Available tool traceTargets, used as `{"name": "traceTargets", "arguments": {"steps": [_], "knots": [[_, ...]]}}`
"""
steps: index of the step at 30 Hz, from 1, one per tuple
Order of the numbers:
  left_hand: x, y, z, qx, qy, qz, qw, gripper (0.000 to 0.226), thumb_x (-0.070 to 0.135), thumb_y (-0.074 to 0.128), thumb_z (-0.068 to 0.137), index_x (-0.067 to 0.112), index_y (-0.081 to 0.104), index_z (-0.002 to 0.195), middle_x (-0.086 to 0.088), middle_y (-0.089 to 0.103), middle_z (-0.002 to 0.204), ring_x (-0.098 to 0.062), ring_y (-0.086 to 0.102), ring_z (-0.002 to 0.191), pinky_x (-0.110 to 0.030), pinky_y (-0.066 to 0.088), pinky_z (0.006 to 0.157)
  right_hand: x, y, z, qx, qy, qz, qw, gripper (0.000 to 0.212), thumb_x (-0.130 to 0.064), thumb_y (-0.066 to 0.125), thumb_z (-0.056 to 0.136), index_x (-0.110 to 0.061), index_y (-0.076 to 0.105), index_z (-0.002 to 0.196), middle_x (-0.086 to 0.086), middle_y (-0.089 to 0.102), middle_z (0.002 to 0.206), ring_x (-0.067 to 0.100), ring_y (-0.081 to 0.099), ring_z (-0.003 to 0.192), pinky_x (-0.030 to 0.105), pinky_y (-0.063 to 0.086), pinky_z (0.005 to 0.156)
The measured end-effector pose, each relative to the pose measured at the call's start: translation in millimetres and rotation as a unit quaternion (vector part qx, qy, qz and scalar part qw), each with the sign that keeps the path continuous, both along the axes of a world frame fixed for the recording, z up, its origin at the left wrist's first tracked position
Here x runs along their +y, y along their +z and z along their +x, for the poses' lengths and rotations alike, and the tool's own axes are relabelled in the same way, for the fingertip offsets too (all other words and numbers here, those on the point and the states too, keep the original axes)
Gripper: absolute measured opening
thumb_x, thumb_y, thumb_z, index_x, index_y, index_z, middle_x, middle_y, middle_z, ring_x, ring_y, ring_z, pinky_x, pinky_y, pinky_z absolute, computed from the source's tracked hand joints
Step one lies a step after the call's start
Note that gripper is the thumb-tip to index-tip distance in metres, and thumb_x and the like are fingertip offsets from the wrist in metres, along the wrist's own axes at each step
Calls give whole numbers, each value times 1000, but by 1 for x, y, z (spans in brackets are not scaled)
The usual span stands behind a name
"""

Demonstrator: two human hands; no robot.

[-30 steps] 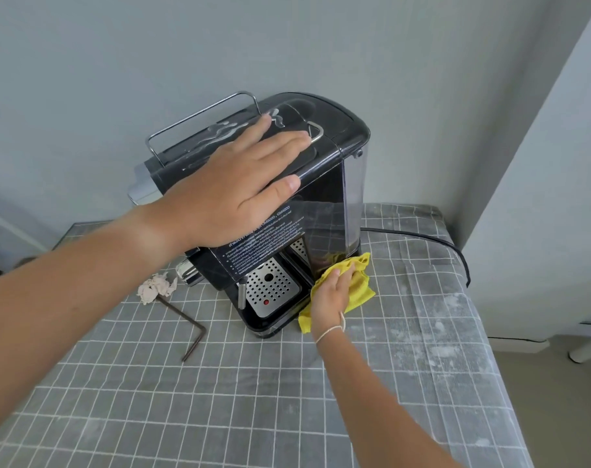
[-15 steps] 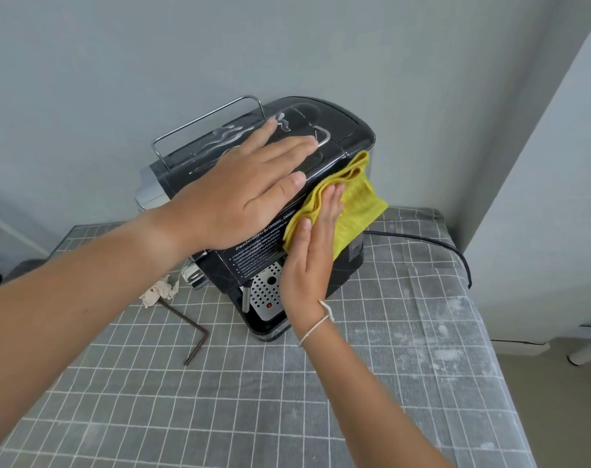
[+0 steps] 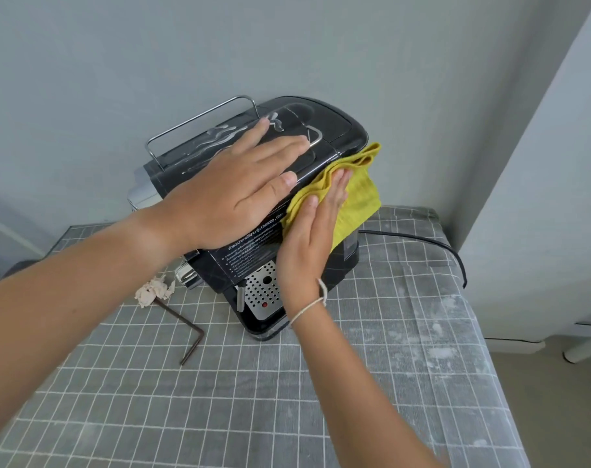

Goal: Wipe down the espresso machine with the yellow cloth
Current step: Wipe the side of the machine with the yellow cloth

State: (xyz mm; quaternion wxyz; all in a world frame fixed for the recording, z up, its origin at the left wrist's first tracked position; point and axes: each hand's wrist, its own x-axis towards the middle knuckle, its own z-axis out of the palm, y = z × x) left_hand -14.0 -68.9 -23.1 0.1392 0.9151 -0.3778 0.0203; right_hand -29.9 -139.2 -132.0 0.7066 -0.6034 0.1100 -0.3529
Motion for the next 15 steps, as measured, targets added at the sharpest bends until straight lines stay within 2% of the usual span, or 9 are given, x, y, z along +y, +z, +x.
{"name": "traceTargets", "arguments": {"steps": [4, 7, 10, 13, 15], "knots": [[0, -1, 1, 1, -1, 0, 1000, 57, 47, 19, 93, 29, 20, 147, 29, 17, 143, -4, -6, 143, -23, 3, 112, 25, -16, -26, -3, 46, -31, 998, 46, -20, 23, 100, -27, 4, 142, -14, -2, 152, 4, -7, 144, 12, -4, 114], [-1, 1, 0, -4, 1, 0, 1000, 55, 44, 21, 94, 27, 21, 147, 28, 18, 143, -3, -6, 141, -23, 3, 112, 6, -14, -11, -7, 19, -47, 999, 46, -20, 23, 100, -23, 4, 142, -9, 0, 152, 7, -3, 144, 21, -2, 118], [-1, 1, 0, -12, 0, 5, 1000, 59, 48, 18, 93, 26, 21, 147, 27, 19, 143, -2, -6, 140, -23, 3, 112, -28, -12, 16, 22, -9, 17, 1000, 49, -17, 23, 101, -11, 9, 147, -3, 7, 155, 10, 3, 145, 30, 3, 120], [0, 1, -1, -9, -1, 6, 1000, 62, 51, 15, 89, 27, 21, 147, 29, 19, 143, -1, -6, 140, -23, 3, 111, -53, -29, 35, 76, -16, 105, 991, 46, -17, 23, 102, -12, 18, 148, 0, 18, 156, 12, 14, 144, 19, 10, 115], [0, 0, -1, -9, 0, 5, 1000, 60, 49, 16, 91, 27, 21, 147, 29, 18, 143, -1, -6, 140, -25, 4, 111, -58, -46, 36, 113, -4, 123, 986, 45, -18, 24, 102, -14, 21, 147, -1, 23, 155, 12, 21, 142, 15, 15, 109]]}}
